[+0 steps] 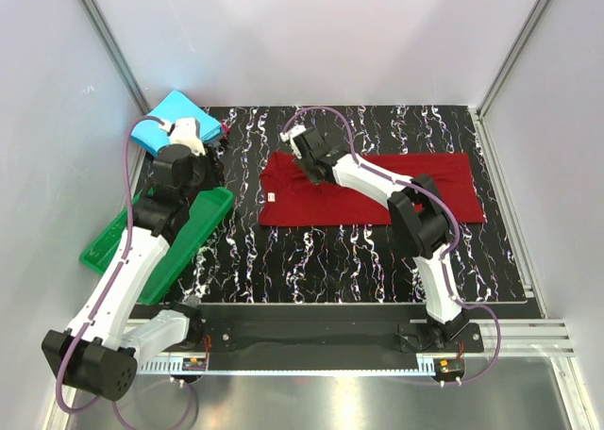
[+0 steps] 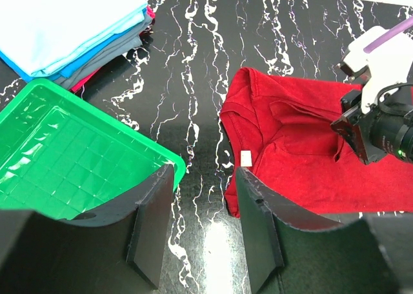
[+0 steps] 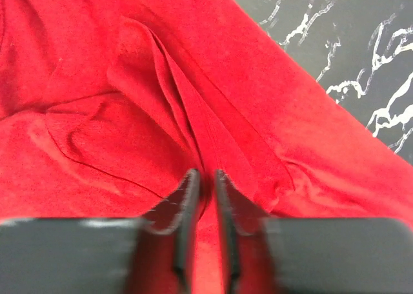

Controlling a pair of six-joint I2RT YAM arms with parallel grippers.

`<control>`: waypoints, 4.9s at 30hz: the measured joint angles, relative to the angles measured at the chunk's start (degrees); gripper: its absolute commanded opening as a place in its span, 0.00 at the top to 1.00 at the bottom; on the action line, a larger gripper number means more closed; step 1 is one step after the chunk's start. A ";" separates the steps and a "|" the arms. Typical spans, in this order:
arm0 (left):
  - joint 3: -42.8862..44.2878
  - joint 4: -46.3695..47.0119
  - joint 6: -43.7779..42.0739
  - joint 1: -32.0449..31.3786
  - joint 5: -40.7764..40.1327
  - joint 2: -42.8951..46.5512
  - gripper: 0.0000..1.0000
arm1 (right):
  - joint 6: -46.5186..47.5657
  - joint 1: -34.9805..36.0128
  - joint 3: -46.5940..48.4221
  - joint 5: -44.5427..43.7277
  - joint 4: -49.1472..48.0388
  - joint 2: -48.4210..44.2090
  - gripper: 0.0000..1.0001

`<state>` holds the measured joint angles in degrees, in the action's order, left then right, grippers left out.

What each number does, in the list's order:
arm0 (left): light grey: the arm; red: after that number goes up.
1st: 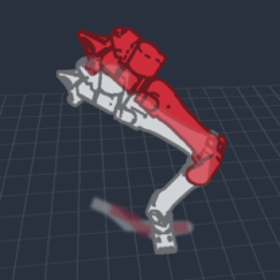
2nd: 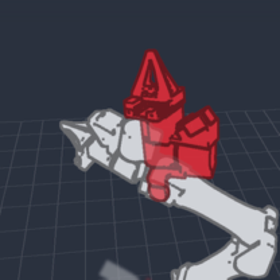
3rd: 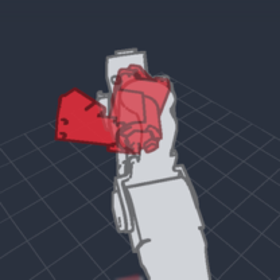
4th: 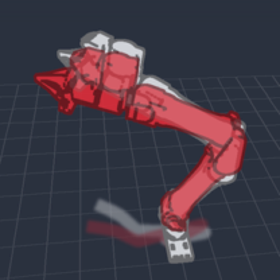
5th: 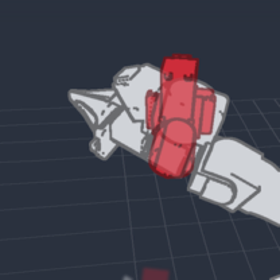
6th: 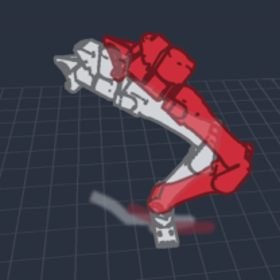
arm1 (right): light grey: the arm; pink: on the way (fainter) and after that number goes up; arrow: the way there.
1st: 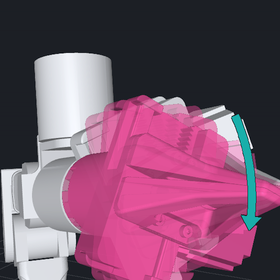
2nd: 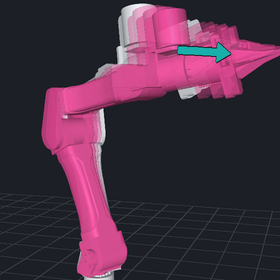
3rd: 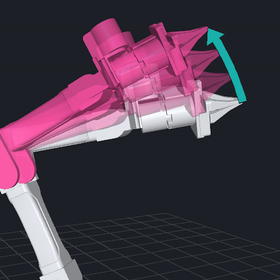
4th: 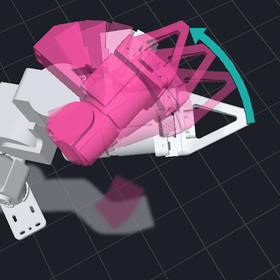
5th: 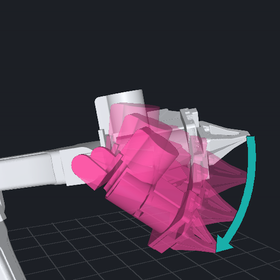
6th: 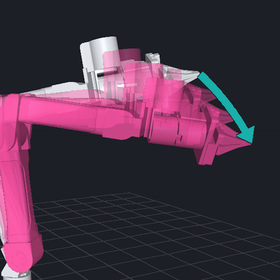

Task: Fold and stack the t-shirts
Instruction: Fold the tshirt

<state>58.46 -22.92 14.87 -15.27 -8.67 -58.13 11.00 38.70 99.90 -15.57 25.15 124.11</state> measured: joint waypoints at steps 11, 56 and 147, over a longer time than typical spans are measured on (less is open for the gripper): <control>0.00 0.46 0.15 0.00 4.24 -4.31 0.51 | -3.76 -0.02 0.15 -4.70 0.02 -0.20 0.71; 0.02 1.66 0.61 0.00 11.50 -9.09 0.50 | -10.40 3.39 -17.31 -13.49 -10.67 -7.41 0.92; 33.77 2.91 0.22 -6.45 22.88 -64.92 0.51 | -7.26 -5.33 -15.93 -1.42 -12.48 -12.52 1.00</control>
<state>92.23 -20.01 15.09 -21.71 14.22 -123.04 3.75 33.36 83.96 -16.99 12.67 111.59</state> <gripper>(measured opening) 0.455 0.014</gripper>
